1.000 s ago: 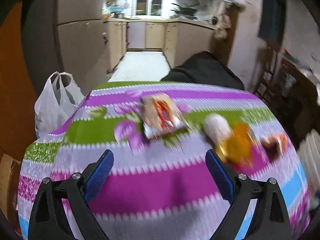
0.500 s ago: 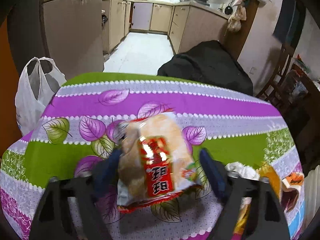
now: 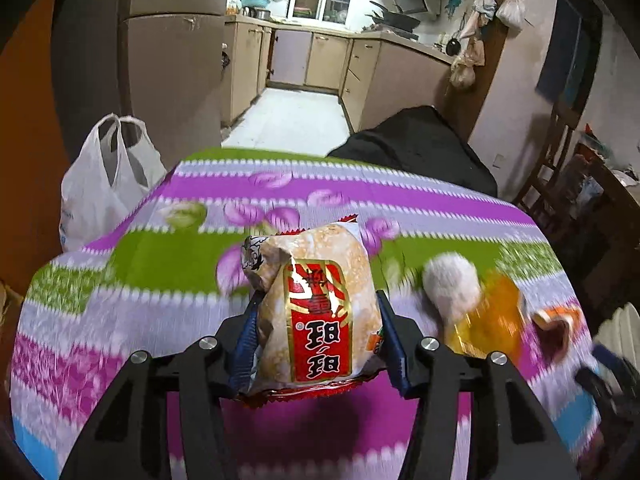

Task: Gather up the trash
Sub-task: 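Grasp the snack bag with the left tool while the right tool grasps the orange cup, then lift the snack bag and orange cup and carry them over the white bucket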

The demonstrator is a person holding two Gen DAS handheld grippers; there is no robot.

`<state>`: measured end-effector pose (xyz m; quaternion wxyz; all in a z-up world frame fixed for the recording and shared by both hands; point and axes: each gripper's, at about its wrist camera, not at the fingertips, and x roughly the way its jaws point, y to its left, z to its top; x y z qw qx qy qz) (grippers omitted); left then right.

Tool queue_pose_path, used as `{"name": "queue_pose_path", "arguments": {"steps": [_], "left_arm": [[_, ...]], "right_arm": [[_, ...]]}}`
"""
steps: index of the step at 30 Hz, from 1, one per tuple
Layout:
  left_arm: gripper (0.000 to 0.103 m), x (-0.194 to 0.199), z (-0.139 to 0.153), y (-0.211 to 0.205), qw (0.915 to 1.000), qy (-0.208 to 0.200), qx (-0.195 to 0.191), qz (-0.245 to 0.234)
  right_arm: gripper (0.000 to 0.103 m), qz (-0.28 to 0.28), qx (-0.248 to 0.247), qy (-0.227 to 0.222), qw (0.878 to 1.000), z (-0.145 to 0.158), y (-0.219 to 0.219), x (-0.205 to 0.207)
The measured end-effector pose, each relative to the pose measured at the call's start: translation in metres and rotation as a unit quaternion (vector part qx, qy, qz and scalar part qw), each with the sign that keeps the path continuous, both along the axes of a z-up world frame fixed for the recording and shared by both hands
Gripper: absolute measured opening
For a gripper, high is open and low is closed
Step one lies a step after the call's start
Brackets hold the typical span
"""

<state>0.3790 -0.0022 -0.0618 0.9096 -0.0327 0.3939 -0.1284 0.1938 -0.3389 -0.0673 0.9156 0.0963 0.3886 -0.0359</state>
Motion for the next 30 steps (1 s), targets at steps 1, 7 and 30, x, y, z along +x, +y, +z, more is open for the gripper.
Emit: {"name": "queue_pose_path", "arguments": {"steps": [1,7,30], "left_arm": [[0.055,-0.006,-0.001,0.002,1.0000,0.005,-0.001,-0.005],[0.055,-0.033,0.002,0.002,0.9998,0.003,0.011,-0.017],[0.055,-0.100,0.016,-0.031,0.9968,-0.026,0.061,-0.044]], "right_arm": [[0.097,0.005,0.004,0.003,1.000,-0.001,0.000,0.007],[0.097,-0.006,0.024,0.025,0.999,-0.011,-0.014,0.039],[0.086,-0.008,0.065,0.020,0.998,0.005,0.026,-0.038]]}}
